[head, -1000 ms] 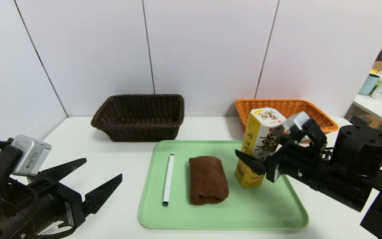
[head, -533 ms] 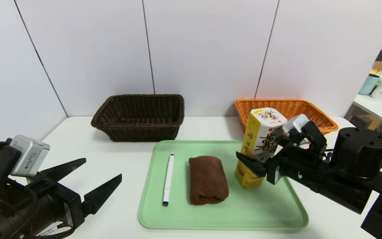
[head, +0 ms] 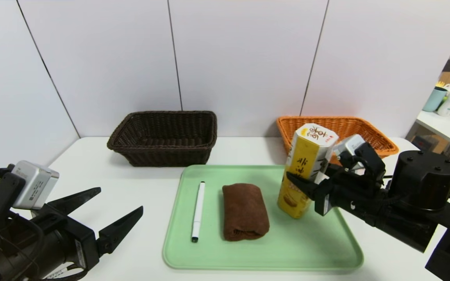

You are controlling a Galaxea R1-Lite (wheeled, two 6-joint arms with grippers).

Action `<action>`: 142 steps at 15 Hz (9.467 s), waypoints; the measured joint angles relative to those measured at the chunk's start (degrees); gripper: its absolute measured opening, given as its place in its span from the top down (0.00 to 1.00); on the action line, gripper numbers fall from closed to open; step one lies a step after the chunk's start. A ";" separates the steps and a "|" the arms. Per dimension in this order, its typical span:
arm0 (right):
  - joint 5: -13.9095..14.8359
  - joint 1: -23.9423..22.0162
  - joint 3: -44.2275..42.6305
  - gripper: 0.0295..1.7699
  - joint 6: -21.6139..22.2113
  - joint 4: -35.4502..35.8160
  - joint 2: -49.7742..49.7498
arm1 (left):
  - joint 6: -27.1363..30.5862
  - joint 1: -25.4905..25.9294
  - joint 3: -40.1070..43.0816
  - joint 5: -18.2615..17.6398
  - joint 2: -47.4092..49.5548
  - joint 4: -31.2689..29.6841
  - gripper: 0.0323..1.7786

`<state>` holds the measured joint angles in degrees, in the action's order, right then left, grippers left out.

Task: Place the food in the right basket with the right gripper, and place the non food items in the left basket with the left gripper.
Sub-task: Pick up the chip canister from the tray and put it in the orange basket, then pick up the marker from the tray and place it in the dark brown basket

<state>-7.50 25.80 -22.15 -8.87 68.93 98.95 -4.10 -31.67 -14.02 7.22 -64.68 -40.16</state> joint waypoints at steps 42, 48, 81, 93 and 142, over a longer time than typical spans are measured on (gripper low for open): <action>-1.38 -17.70 -37.44 0.53 -6.78 -22.24 4.44 | 0.44 0.00 1.18 0.02 0.20 0.05 0.05; -0.62 -18.41 -38.53 0.53 -6.53 -18.26 11.54 | 0.35 0.04 1.76 0.11 0.24 0.06 0.05; 0.34 -23.80 -24.26 0.06 -5.73 -12.73 6.75 | 0.62 -0.05 3.61 -0.05 1.12 -0.06 0.05; 0.48 -22.95 -5.38 0.04 -4.85 -12.62 -12.59 | 0.60 -0.05 3.80 -0.24 2.83 0.13 0.05; 3.62 -7.47 10.28 0.04 -2.94 -25.23 -39.91 | -24.41 -14.35 -30.55 11.39 -24.19 40.92 0.05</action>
<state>-3.88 18.32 -11.87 -11.81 43.69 59.04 -28.50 -46.02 -44.57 18.60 -88.87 0.77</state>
